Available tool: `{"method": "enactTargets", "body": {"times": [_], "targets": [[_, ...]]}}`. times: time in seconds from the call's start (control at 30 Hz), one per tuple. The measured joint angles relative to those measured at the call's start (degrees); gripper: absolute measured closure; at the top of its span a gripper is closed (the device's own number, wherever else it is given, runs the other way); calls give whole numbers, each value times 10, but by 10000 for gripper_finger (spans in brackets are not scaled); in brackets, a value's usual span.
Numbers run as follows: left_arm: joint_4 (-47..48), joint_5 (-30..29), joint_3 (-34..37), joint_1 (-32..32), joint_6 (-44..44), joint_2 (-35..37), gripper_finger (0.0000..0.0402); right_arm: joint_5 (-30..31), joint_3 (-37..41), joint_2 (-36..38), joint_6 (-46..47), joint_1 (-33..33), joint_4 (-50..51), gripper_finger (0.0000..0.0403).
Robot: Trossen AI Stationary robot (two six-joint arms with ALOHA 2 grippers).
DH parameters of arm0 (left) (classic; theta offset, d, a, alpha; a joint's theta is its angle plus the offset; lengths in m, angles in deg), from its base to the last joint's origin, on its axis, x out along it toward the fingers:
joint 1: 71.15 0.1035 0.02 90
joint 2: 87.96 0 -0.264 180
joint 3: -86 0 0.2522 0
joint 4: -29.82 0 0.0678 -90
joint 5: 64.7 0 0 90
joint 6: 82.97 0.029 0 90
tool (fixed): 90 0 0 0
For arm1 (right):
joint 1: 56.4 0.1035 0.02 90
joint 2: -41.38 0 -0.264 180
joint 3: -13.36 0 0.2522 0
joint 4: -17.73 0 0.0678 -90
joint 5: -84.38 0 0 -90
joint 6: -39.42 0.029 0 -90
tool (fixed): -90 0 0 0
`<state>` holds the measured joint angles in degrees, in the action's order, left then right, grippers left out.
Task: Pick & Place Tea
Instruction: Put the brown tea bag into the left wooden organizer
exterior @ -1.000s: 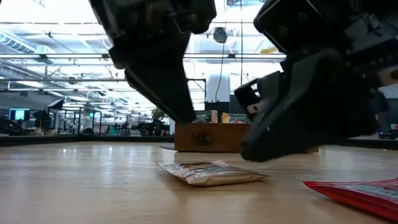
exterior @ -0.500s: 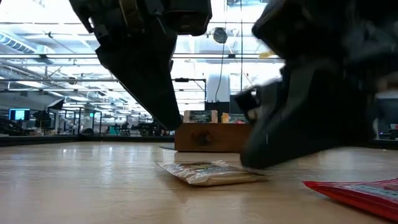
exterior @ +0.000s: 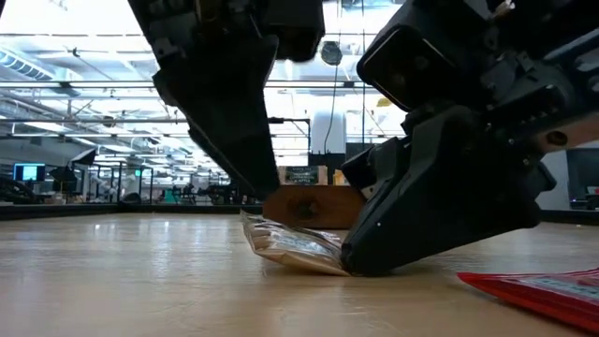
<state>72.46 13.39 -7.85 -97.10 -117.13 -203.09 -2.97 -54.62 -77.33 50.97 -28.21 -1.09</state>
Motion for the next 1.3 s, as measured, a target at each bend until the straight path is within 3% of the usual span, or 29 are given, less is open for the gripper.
{"method": "enactTargets", "body": {"times": [0.27, 0.53, 1.13, 1.3], "targets": [[14, 221, 0, 76, 32, 0, 95, 0, 1, 0, 6, 0, 10, 403], [22, 259, 0, 125, 39, -5, 70, -8, 1, -1, 8, 0, 11, 403], [-22, 281, -1, 104, 26, -39, 156, -13, 2, -2, 13, -1, 11, 403], [-25, 278, 0, 104, 46, -40, 222, -13, 2, -2, 13, -1, 10, 403]]}}
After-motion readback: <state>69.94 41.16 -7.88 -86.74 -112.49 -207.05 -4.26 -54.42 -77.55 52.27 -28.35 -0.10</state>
